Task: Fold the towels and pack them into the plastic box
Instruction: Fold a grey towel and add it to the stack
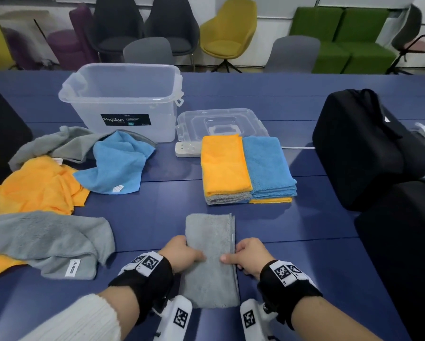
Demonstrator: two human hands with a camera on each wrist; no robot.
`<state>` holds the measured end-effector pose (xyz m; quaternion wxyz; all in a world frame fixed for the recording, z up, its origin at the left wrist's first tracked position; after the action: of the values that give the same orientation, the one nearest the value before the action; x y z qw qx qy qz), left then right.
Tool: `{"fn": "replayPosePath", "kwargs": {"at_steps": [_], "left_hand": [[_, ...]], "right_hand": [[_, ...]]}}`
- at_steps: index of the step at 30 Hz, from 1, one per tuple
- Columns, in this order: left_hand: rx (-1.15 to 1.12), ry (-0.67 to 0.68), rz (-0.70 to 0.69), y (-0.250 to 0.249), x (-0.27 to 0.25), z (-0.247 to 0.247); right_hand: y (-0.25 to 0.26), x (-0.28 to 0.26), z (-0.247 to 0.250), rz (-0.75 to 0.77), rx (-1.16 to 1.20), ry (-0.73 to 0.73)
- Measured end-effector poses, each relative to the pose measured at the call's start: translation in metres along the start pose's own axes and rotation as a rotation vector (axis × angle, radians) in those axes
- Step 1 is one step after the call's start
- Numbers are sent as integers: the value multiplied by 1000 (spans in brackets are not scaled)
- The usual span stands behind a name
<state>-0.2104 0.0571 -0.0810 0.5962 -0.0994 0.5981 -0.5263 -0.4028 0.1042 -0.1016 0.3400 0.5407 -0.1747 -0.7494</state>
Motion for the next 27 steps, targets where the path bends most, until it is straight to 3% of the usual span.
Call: {"fn": "replayPosePath", "kwargs": {"at_steps": [6, 9, 11, 16, 19, 22, 24, 27], "left_hand": [[-402, 286, -143, -50, -19, -3], [-476, 245, -276, -94, -6, -7], [-526, 192, -335, -127, 11, -12], [-494, 49, -507, -196, 62, -23], [-313, -5, -551, -208, 91, -28], [213, 8, -638, -199, 104, -40], [476, -3, -642, -192, 109, -49], [427, -80, -666, -189, 106, -59]], "right_hand": [[26, -21, 46, 170, 371, 288], [53, -19, 90, 283, 442, 305], [78, -12, 116, 352, 454, 185], [126, 21, 167, 502, 461, -383], [128, 46, 182, 427, 275, -608], [109, 71, 182, 230, -51, -547], [95, 85, 183, 230, -104, -510], [88, 88, 187, 343, -31, -551]]}}
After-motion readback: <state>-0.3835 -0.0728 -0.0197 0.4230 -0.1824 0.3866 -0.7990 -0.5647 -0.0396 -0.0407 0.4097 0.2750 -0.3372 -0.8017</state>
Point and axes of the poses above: each hand's wrist, its own x-axis towards the middle knuckle, its own z-axis out of the back of the hand, y = z × x, the point moved 1 cm from there along x, towards the middle knuckle, and after that the axes turned 6 degrees about -z, right-handed, at the moved point
